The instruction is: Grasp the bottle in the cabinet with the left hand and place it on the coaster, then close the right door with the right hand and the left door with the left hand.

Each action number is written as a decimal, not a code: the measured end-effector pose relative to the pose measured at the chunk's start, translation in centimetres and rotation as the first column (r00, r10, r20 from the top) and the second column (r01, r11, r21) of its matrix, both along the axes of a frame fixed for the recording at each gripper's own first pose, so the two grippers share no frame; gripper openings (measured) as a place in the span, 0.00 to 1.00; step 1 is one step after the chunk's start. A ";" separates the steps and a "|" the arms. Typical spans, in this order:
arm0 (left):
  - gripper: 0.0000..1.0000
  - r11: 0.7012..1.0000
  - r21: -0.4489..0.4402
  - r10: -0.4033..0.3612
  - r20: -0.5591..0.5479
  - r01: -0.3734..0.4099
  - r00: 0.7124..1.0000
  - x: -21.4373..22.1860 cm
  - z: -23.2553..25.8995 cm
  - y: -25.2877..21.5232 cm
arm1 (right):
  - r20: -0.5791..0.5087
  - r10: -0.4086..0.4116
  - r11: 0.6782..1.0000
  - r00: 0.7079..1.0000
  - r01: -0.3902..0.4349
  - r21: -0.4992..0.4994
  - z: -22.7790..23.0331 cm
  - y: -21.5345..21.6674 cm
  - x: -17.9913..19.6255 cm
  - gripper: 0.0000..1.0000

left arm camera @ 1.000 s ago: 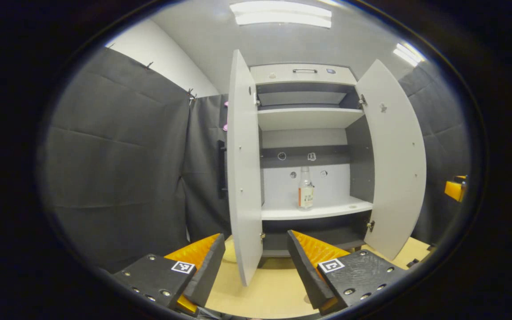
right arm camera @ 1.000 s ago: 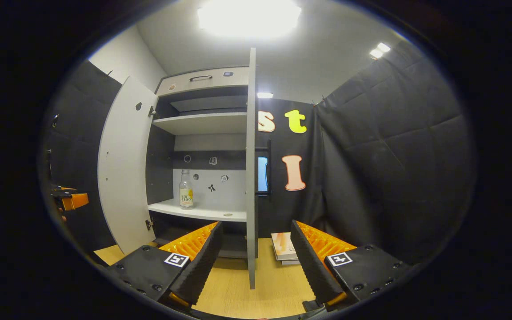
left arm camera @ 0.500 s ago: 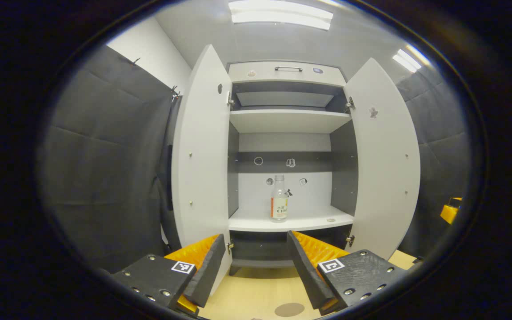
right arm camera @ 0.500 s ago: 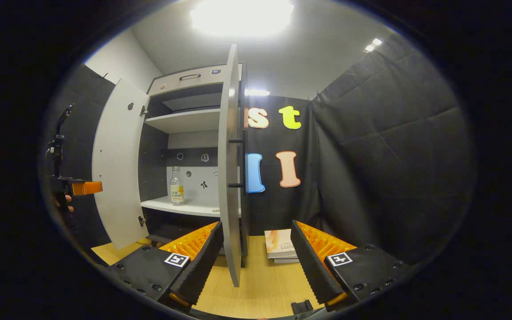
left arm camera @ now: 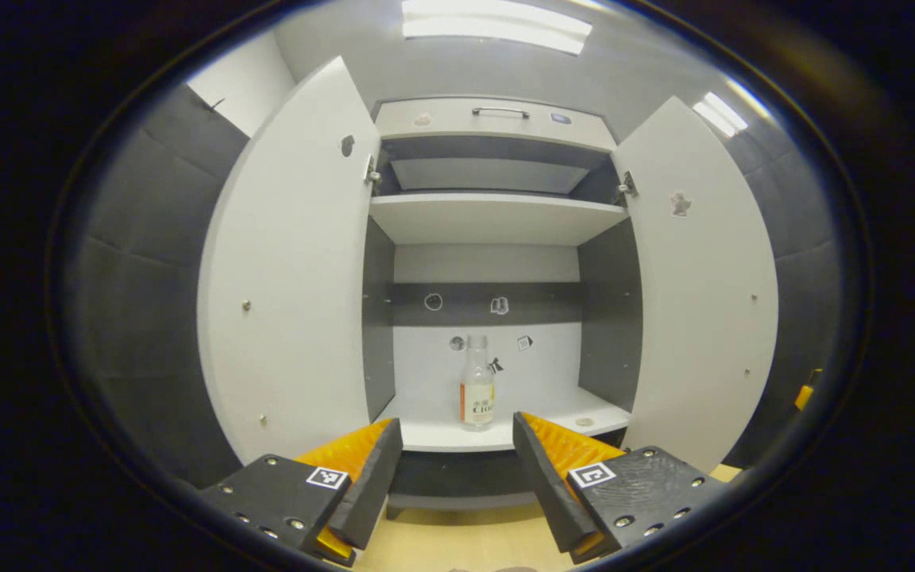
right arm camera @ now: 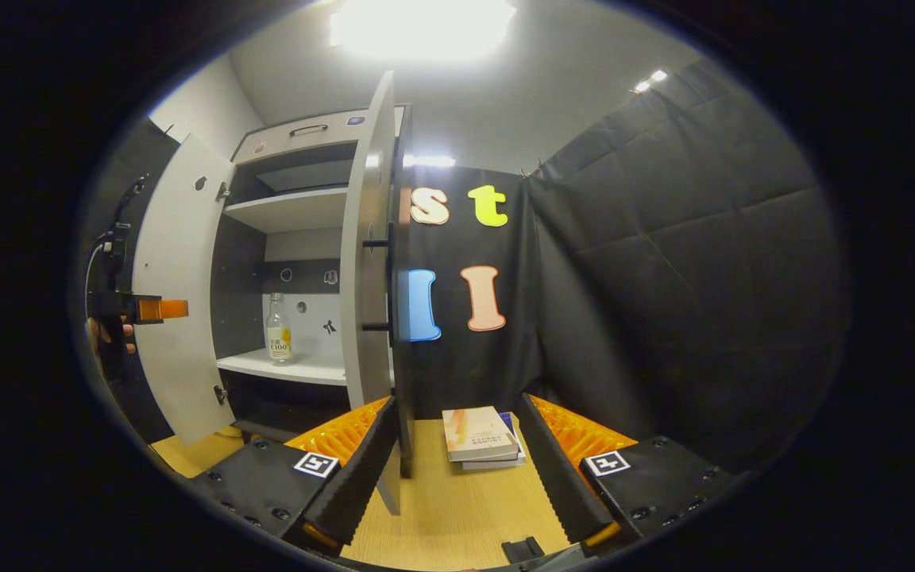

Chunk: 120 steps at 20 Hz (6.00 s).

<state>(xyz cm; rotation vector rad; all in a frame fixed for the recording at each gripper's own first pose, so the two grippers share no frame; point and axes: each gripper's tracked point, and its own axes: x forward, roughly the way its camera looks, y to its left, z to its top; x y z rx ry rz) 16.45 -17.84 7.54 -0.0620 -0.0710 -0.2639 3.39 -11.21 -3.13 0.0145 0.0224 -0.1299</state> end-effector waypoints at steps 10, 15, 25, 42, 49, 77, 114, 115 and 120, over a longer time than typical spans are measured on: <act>0.86 0.996 0.005 -0.092 0.007 0.092 0.996 10.2 1.4 -3.7 | -0.011 -0.163 0.986 0.987 0.163 -0.026 -0.2 -1.5 1.4 0.97; 0.85 0.991 0.004 -0.133 0.025 0.133 0.991 14.2 2.3 -5.5 | -0.008 -0.243 0.970 0.970 0.242 -0.037 -0.1 -1.9 1.7 0.96; 0.85 0.990 0.011 -0.144 0.012 0.144 0.989 22.9 1.6 -8.1 | -0.022 -0.358 0.933 0.934 0.357 -0.040 -1.0 -3.1 2.3 0.93; 0.46 0.991 0.047 -0.124 -0.052 0.126 0.991 28.7 -0.5 -10.2 | -0.041 -0.401 0.916 0.915 0.399 -0.048 -1.4 -3.5 2.1 0.96; 0.46 0.992 0.018 -0.128 -0.007 0.128 0.992 23.6 2.1 -8.1 | -0.038 -0.350 0.936 0.936 0.349 -0.044 -1.1 -3.4 0.4 0.96; 0.46 0.994 -0.010 -0.113 -0.027 0.113 0.993 3.9 -7.7 -6.8 | -0.081 -0.111 0.994 0.991 0.110 -0.016 -2.9 -4.0 -5.1 0.96; 0.46 0.987 0.033 -0.144 -0.265 0.158 0.954 -5.2 -32.7 -10.3 | -0.188 -0.114 0.993 0.976 0.105 -0.057 -7.8 -3.8 -7.6 0.97; 0.46 0.987 0.034 -0.145 -0.271 0.160 0.952 -5.5 -32.7 -10.4 | -0.187 -0.115 0.993 0.976 0.107 -0.053 -8.0 -3.8 -7.6 0.97; 0.65 0.985 0.064 -0.136 -0.281 0.160 0.950 -6.8 -32.4 -10.1 | -0.182 -0.106 0.994 0.978 0.103 -0.028 -8.1 -3.4 -7.2 0.97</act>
